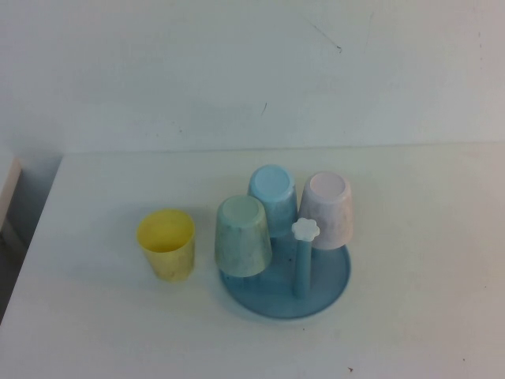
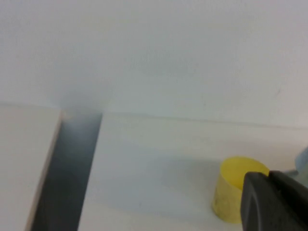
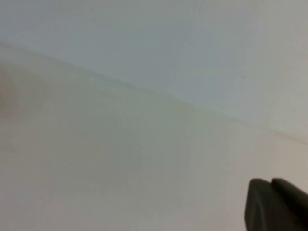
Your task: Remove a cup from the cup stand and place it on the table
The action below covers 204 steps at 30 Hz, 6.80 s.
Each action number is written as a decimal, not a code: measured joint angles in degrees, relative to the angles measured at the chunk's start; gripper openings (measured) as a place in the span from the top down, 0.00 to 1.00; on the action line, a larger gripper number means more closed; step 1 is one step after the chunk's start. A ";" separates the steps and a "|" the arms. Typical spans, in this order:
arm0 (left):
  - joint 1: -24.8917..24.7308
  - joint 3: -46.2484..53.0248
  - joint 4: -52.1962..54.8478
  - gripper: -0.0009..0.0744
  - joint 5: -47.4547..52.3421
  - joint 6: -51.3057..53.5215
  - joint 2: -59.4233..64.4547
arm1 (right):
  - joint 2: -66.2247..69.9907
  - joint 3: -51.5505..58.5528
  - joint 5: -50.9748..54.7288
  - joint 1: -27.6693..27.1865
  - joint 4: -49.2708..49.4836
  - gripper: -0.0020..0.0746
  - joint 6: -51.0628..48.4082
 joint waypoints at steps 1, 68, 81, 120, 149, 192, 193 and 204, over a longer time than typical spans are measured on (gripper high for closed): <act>0.00 -0.75 -1.55 0.99 1.41 0.80 2.25 | 3.89 -2.75 2.80 0.00 4.60 0.98 -5.69; 0.00 -4.44 -61.98 0.99 15.13 63.39 31.16 | 93.41 -68.45 23.67 22.14 31.27 0.24 -36.04; 0.00 -4.44 -84.61 0.99 15.13 63.05 31.16 | 91.35 -90.77 37.25 22.14 28.95 0.24 -15.17; -0.04 -5.63 -89.62 0.73 19.30 62.04 31.16 | 90.11 -70.87 33.81 33.54 81.33 0.24 -30.07; -0.04 -7.84 -68.20 0.98 28.60 46.47 31.28 | 87.80 -72.02 35.82 21.30 83.40 0.59 -32.22; -26.33 -24.66 -5.70 0.79 11.50 11.45 75.14 | 21.29 -26.19 33.04 24.64 -1.94 0.97 -0.21; -26.33 -24.66 -5.70 0.73 11.38 11.45 75.01 | 20.87 -26.09 32.92 24.64 -2.07 0.97 -0.05; -26.33 -24.66 -8.63 0.45 8.64 11.55 61.55 | 16.33 -22.00 24.33 24.64 -2.36 0.97 0.11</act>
